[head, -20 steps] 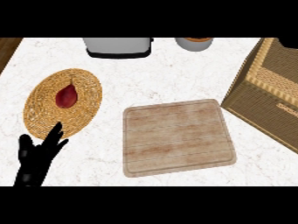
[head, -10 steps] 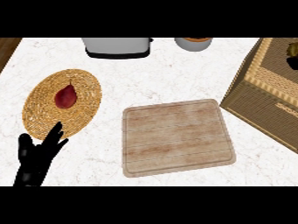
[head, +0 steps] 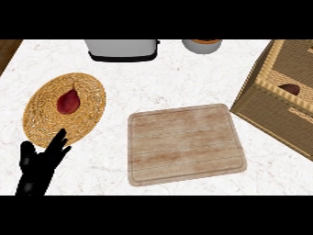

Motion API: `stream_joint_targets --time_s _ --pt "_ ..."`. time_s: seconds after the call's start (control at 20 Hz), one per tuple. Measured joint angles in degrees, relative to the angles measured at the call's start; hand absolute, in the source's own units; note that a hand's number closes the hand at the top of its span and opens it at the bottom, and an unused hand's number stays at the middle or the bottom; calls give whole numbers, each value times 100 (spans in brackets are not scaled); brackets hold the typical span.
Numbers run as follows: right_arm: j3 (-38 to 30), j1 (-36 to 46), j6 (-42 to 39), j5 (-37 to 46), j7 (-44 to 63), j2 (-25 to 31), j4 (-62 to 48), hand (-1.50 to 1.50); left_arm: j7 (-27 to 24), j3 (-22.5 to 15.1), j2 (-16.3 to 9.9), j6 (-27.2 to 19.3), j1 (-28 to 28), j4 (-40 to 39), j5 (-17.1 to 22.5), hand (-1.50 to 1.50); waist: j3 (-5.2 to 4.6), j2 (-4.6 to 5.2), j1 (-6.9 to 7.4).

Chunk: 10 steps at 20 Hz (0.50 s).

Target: Pick the sweet potato from the cutting board and place it in the basket

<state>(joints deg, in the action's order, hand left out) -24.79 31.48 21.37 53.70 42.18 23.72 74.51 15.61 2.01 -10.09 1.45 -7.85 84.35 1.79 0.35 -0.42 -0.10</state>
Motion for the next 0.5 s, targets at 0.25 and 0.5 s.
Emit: stream_joint_targets --time_s 0.25,0.5 --pt "-270 -314 123 -263 220 16 705 -150 35 -19 66 -34 -41 69 -44 0 -8 4 -12" --pt "-718 -1099 -76 -597 448 115 1718 -150 -87 121 -26 118 -98 28 71 0 -12 -9 -69"
